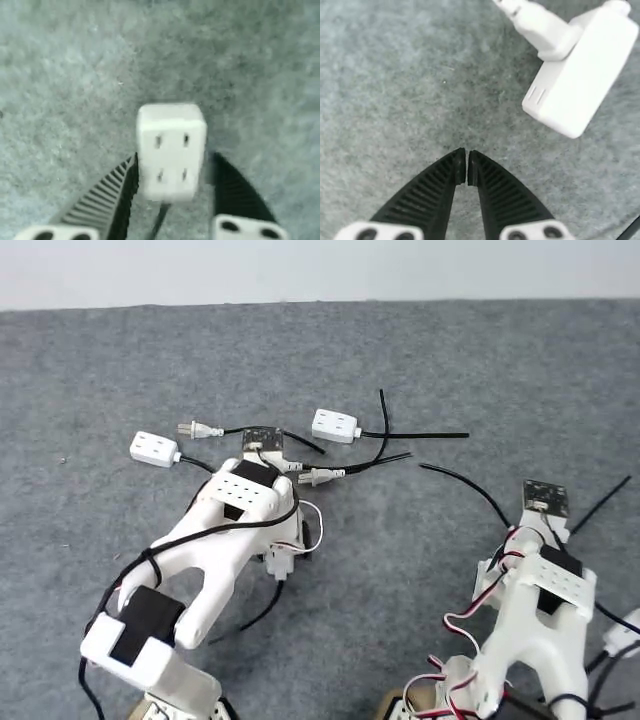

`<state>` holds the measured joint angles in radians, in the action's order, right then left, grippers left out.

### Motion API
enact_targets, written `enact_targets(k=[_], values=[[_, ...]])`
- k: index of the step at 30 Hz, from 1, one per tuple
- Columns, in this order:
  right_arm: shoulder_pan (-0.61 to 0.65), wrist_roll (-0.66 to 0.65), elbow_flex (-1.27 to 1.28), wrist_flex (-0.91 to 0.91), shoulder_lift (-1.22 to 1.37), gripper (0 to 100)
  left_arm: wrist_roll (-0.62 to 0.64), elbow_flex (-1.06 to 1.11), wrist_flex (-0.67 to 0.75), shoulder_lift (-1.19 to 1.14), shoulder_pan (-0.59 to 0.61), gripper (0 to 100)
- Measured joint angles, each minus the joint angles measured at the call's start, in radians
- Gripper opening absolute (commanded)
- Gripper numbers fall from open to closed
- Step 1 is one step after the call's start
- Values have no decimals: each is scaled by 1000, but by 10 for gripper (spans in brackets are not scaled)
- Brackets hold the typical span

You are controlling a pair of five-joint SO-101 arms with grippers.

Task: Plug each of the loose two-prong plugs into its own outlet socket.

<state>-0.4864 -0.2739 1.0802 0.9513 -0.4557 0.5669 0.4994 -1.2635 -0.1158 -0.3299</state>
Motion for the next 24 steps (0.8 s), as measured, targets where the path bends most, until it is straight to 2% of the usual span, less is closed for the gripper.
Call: enact_targets(k=[8,13,19,24], values=[[0,-6,0,0,0,9,0,0,-43,17,-6,297],[0,-6,0,0,0,9,-5,0,-81,141,-6,297],[0,-6,0,0,0,9,-141,0,-187,390,15,297],[0,-6,0,0,0,11,-245,3,-230,572,147,297]])
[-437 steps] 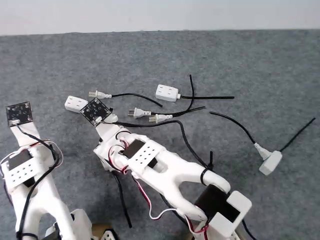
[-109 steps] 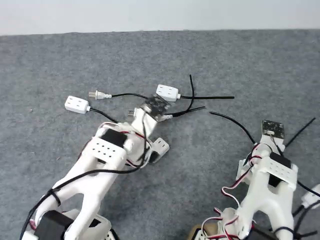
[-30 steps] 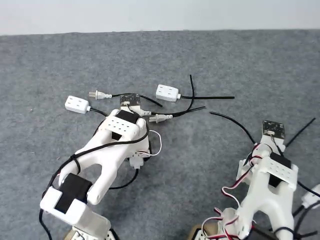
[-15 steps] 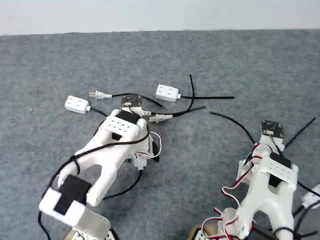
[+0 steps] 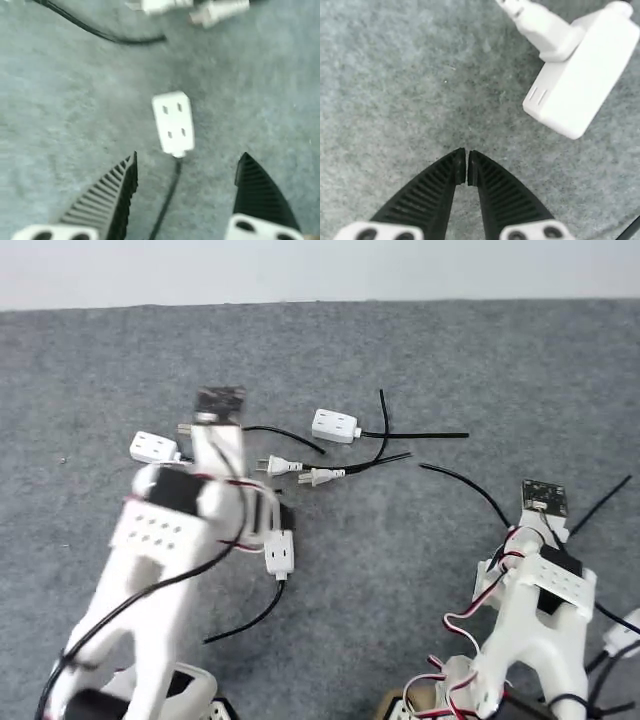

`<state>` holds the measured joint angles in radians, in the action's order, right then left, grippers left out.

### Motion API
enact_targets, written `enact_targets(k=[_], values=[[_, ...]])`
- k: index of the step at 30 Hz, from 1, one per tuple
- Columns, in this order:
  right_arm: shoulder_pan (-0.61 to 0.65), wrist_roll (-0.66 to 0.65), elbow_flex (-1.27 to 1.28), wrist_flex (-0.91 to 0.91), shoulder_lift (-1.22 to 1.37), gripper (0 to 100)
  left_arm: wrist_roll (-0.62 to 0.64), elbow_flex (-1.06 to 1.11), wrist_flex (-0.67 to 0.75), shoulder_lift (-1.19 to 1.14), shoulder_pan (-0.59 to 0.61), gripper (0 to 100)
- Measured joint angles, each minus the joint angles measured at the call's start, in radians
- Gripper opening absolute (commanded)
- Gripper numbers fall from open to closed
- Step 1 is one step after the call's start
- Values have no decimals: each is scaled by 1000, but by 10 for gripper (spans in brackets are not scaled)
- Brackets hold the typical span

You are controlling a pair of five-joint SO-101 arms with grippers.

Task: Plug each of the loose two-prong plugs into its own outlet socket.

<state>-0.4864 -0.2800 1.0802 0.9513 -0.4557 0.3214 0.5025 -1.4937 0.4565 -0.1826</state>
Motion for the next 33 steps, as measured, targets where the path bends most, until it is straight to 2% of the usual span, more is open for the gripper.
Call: enact_targets(k=[6,9,12,17,21,27,33], values=[[35,37,-2,0,0,60,-48,135,41,66,218,297],[100,104,-75,32,0,101,-55,245,133,66,304,297],[190,196,-204,104,0,90,-55,351,252,69,393,288],[376,354,-476,173,44,71,-74,456,440,74,493,135],[486,460,-700,173,215,72,-141,486,511,74,511,53],[546,502,-1051,94,620,72,-250,569,649,75,512,48],[575,508,-1402,84,996,72,-264,606,746,75,512,48]])
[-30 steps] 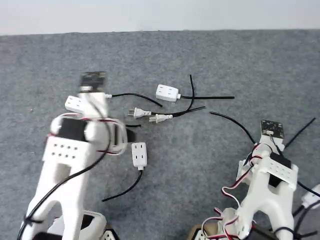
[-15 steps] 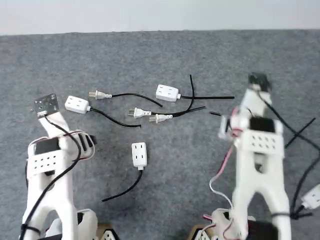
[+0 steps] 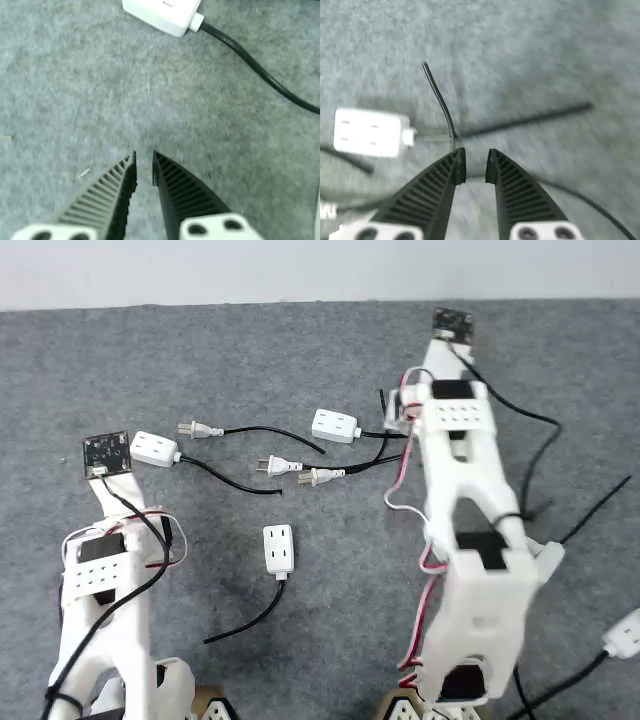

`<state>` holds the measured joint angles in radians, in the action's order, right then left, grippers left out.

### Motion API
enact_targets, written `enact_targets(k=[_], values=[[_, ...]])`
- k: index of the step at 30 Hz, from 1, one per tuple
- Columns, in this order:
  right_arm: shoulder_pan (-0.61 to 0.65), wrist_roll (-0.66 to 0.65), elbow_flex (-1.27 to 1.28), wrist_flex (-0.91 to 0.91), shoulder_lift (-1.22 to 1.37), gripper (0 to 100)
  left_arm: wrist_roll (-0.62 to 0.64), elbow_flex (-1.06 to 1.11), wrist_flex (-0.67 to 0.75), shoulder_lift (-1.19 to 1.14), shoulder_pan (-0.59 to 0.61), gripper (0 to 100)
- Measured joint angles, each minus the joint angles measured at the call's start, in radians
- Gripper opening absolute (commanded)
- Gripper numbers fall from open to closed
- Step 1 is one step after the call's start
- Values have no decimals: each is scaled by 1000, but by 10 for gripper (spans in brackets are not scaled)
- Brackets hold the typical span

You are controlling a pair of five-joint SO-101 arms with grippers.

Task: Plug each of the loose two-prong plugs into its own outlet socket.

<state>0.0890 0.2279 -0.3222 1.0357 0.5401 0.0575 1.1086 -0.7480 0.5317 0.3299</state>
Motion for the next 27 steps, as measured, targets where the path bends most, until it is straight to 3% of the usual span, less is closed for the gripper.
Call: enact_targets(k=[12,27], values=[[66,0,-381,107,348,72,0,0,9,0,0,48],[43,0,-402,222,371,71,0,0,9,0,0,48]])
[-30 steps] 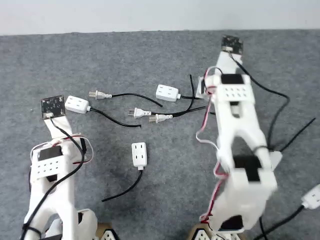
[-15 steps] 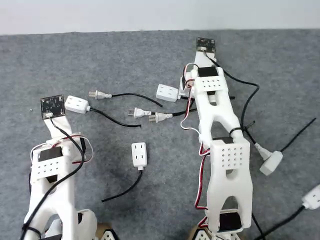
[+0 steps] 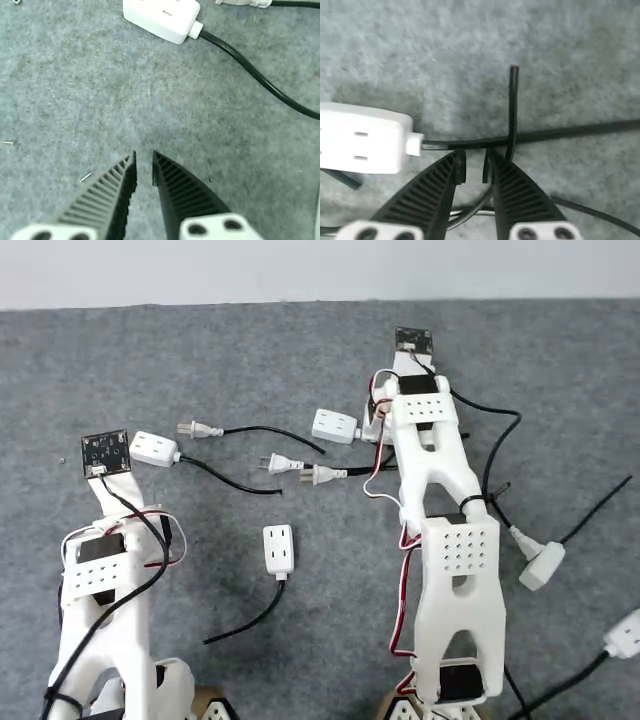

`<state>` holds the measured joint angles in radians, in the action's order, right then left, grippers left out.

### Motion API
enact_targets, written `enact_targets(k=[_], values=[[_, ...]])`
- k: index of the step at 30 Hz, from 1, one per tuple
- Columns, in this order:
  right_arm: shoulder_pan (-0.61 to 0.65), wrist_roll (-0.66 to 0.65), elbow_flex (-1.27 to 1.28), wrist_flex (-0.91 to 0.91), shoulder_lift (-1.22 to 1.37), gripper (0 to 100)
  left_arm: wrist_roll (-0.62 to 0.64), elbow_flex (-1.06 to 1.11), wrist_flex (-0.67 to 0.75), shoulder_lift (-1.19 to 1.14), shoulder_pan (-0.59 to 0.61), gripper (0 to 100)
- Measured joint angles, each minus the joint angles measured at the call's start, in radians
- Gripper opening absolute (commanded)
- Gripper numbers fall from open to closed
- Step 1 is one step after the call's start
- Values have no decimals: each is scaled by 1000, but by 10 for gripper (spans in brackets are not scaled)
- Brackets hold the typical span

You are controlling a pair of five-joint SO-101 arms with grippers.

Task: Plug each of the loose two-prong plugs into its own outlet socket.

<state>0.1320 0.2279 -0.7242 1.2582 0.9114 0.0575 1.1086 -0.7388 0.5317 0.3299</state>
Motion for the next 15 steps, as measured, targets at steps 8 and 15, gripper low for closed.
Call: enact_targets(k=[8,15], values=[[-26,-21,0,92,-32,71,0,0,0,0,0,48],[-29,-26,0,158,-114,71,0,0,0,0,0,48]])
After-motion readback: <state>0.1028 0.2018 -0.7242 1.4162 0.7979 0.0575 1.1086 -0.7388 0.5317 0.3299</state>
